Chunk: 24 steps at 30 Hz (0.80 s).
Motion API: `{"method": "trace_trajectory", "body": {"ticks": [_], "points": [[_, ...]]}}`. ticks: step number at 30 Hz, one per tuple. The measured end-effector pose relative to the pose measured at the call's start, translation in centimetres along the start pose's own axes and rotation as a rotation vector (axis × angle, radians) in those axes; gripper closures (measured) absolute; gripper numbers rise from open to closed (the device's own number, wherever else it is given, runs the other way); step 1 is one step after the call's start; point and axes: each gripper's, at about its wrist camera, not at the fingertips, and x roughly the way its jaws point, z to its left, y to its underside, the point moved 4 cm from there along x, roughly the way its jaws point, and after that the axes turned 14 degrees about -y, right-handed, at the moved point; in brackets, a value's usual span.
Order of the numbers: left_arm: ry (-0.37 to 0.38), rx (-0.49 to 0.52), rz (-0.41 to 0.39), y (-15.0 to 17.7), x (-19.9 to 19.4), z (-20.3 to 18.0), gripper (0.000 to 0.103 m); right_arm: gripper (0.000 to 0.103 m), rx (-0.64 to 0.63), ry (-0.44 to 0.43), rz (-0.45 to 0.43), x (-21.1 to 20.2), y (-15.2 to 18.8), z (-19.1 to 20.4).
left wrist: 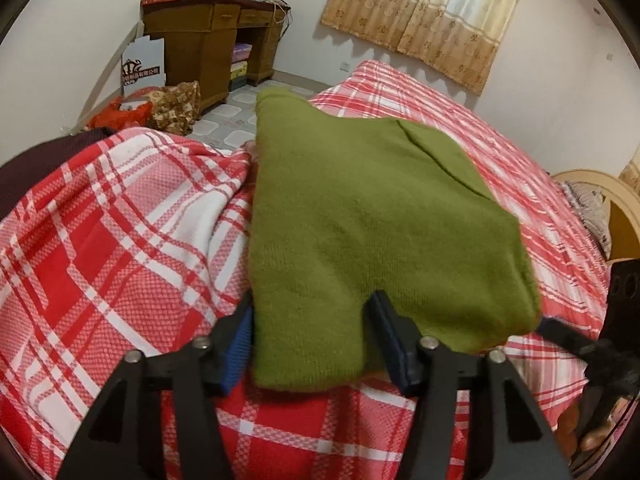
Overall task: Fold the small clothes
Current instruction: 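Carry the folded sweater with both tools toward the bed corner and lower it, then open both tools and release the folded sweater on the bed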
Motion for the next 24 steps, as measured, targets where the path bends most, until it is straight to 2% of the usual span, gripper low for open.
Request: {"method": "trace_trajectory", "body": {"ticks": [1,3,7,9,11,12,13,15,17,20,22,24], "points": [[-0.003,-0.001,-0.001,0.0,0.1,-0.1,0.043,0.013,-0.005,-0.006,-0.045,-0.7,-0.5,0.1],[-0.033,0.022,-0.006,-0.1,0.1,-0.6,0.043,0.013,0.017,0.000,-0.082,-0.6,-1.0,-0.7],[-0.076,0.055,-0.007,0.1,0.1,-1.2,0.043,0.013,0.104,-0.002,0.019,3.7,-0.7,-3.3],[-0.082,0.053,-0.006,0.1,0.1,-1.2,0.043,0.014,0.033,0.019,0.015,4.7,-1.2,-2.6],[-0.094,0.048,-0.006,0.1,0.0,-1.2,0.045,0.044,0.021,0.009,0.067,6.1,-1.3,-1.8],[-0.104,0.050,-0.006,0.2,0.0,-1.3,0.050,0.069,0.017,0.026,0.096,6.8,-1.0,-1.6],[-0.127,0.061,-0.007,0.3,-0.2,-1.6,0.052,0.070,0.026,0.043,0.127,7.5,-0.8,-1.7],[-0.148,0.077,-0.012,0.5,-0.5,-1.9,0.060,0.074,0.044,0.030,0.115,7.0,-0.8,-1.9],[-0.131,0.064,0.009,0.9,-1.1,-2.3,0.063,0.077,0.049,0.026,0.107,6.0,-1.2,-1.9],[-0.106,0.064,0.044,1.4,-1.5,-2.9,0.063,0.078,0.026,0.046,0.089,4.0,-1.7,-1.5],[-0.132,0.073,0.062,1.9,-1.2,-3.2,0.063,0.078,0.043,0.071,0.091,3.3,-1.7,-2.2],[-0.154,0.077,0.047,2.3,-1.3,-3.4,0.060,0.078,0.072,0.086,0.106,3.5,-0.7,-3.0]]}}
